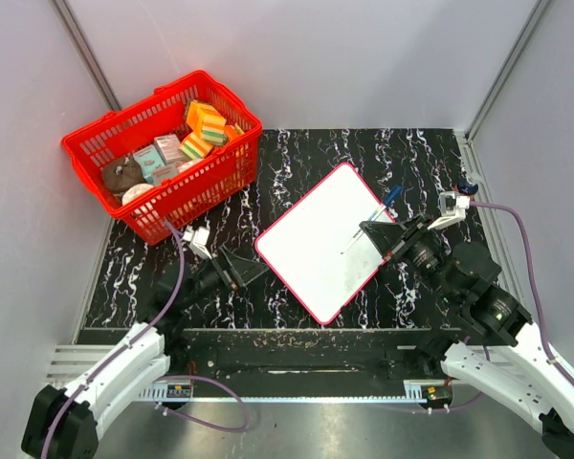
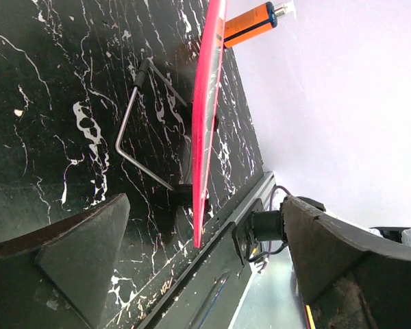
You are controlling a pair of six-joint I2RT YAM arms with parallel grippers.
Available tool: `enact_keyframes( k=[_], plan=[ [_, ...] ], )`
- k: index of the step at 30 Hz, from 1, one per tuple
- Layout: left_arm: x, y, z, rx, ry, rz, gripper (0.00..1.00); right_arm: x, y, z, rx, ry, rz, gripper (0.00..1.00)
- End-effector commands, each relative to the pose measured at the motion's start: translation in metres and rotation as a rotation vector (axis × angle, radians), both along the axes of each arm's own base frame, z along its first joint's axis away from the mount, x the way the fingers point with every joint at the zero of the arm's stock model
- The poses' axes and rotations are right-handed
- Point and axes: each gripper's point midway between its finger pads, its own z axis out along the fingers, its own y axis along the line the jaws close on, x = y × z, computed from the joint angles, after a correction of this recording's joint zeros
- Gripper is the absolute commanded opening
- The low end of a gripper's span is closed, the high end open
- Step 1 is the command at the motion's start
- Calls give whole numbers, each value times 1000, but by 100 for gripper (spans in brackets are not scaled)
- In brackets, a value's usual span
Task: Write a sentence on the whiteboard
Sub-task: Move the whiteboard to the center of the board.
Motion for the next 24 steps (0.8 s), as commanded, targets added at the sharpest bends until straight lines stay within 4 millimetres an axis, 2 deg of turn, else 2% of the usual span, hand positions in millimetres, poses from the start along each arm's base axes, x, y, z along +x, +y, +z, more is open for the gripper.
enact_keyframes(
  k=[1,4,5,10,17,18,20,23,24],
  plan=[
    [3,-6,20,-77,-84,-26,99,2,-4,18,35,-25,-29,0],
    [6,-9,20,-87,-87,-36,98,3,-5,19,36,-26,-35,0],
    [8,-10,25,-100,-110,-35,98,3,-5,19,36,-26,-38,0],
    [18,-14,19,-84,-82,-26,91,4,-5,17,37,-20,-39,0],
    [36,-21,23,-52,-112,-26,70,4,-6,18,36,-22,-41,0],
    [39,-23,19,-44,-99,-32,69,4,-6,18,36,-24,-42,0],
    [40,-26,27,-64,-129,-49,69,4,-7,17,34,-25,-45,0],
    [42,-30,24,-75,-125,-62,65,4,-7,17,31,-25,-47,0],
    [43,-31,20,-71,-115,-68,61,4,-7,17,31,-25,-47,0]
  ],
)
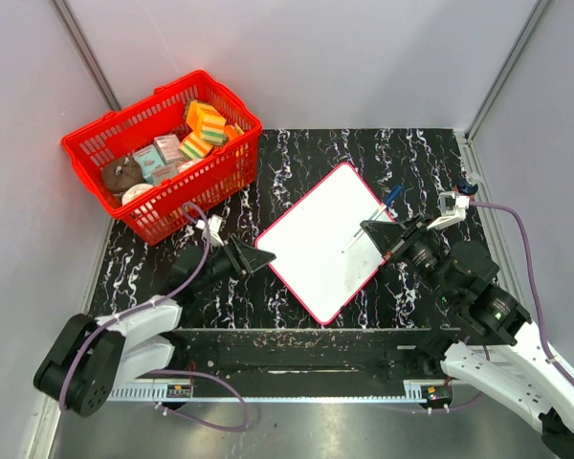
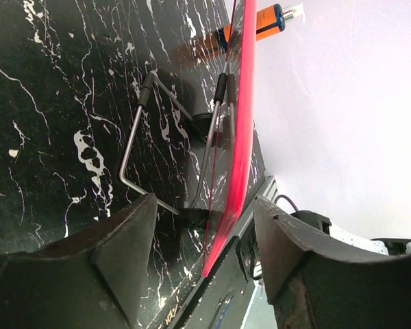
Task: Write a sentence on the whiteboard
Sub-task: Move the whiteboard to the center of the board.
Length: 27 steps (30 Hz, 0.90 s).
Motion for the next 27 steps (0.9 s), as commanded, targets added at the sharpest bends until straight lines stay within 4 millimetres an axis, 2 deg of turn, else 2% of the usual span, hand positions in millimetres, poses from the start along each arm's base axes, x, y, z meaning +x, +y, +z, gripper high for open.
enact_keyframes(
  k=[1,3,6,10,11,14,16,18,19,20,21,26,27],
  plan=[
    [8,-10,33,-58,-141,-42,59,1,-6,21,39,-40,-27,0],
    [10,-11,30,-53,-142,-43,56,1,-5,20,37,-38,-27,0],
    [14,-13,29,-36,-146,-48,42,1,-5,19,33,-39,-25,0],
    [18,-15,24,-11,-148,-62,23,1,-6,20,35,-40,-30,0],
    [18,-16,25,-13,-153,-71,15,2,-6,19,32,-39,-32,0],
    [17,-19,20,12,-151,-102,0,2,-6,19,31,-40,-32,0],
    [19,-21,26,48,-195,-120,0,1,-6,20,31,-42,-30,0],
    [17,-21,18,121,-211,-159,0,2,-6,19,25,-42,-33,0],
    [22,-23,28,143,-245,-171,0,2,-6,19,23,-43,-32,0],
    [19,-21,16,197,-198,-193,0,2,-6,20,23,-45,-33,0],
    [18,-21,14,250,-245,-233,0,2,-7,19,18,-46,-35,0],
    [17,-23,21,391,-277,-397,0,4,-6,18,7,-48,-40,0],
    [16,-25,14,403,-258,-435,0,4,-6,17,-2,-51,-37,0]
  ],
)
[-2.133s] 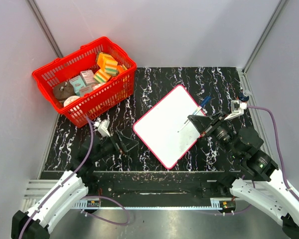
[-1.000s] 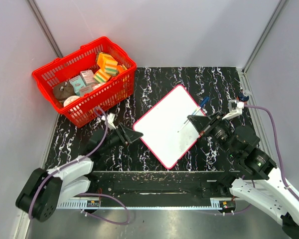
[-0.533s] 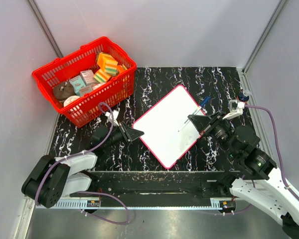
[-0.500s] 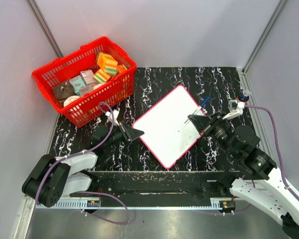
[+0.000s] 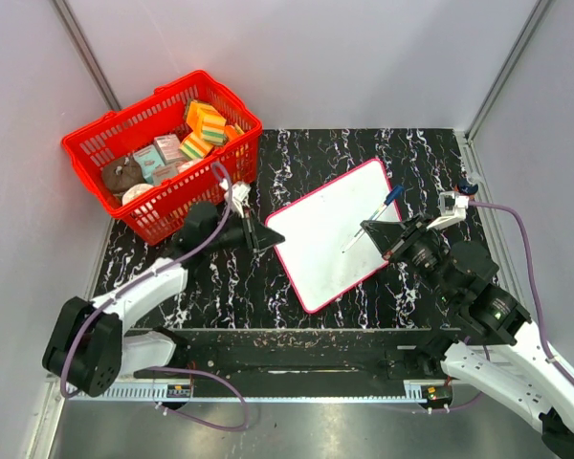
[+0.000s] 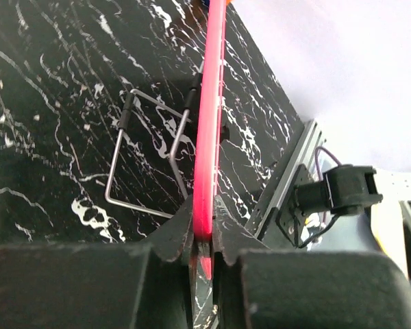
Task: Write a sentence on the whiteboard
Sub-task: Move the whiteboard to the center of the board.
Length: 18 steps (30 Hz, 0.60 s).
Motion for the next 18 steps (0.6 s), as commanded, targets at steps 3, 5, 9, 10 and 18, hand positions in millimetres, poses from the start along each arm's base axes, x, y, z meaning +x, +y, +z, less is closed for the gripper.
enact_keyframes(
  k=[3,5,9,10,18],
  plan=[
    [-12,-2,-29,224,-4,-262,0,5,-3,21,-12,-68,-25,0],
    [-17,0,-35,266,30,-294,0,9,-3,20,-31,-75,-39,0],
    [-19,10,-42,350,-54,-334,0,16,-5,25,-87,-128,-60,0],
    [-23,13,-47,368,-33,-344,0,17,-5,27,-92,-144,-65,0],
    [-21,18,-61,434,-3,-405,0,36,-2,35,-166,-311,-118,0]
  ],
)
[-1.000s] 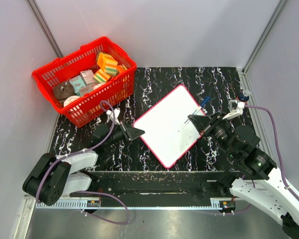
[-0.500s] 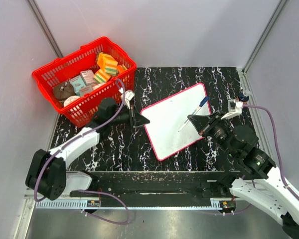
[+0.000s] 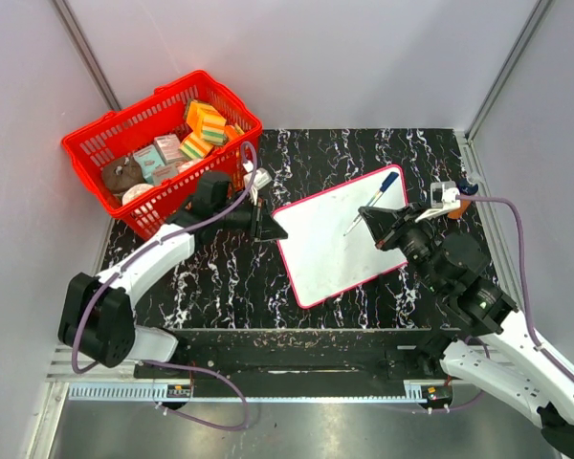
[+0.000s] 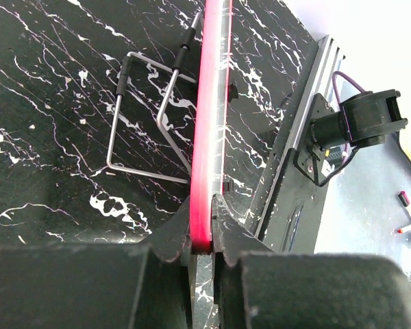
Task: Write a sentence on the whiteboard
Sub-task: Move the whiteboard to the center of the board.
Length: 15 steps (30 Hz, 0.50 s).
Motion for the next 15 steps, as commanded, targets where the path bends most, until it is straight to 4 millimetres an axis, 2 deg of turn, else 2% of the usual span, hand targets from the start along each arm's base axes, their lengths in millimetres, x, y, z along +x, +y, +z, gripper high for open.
enact_keyframes(
  k=[1,3,4,8,15],
  plan=[
    [-22,27,-72,245,33,-91,0,14,-3,21,-18,-176,-57,0],
    [-18,29,-72,260,23,-83,0,16,-4,26,-17,-233,-71,0],
    [-16,29,-70,262,19,-83,0,18,-4,19,-32,-237,-78,0],
    [-14,28,-68,267,26,-120,0,25,-1,16,-67,-300,-95,0],
    [-14,30,-79,286,65,-132,0,40,8,11,-172,-380,-112,0]
  ],
)
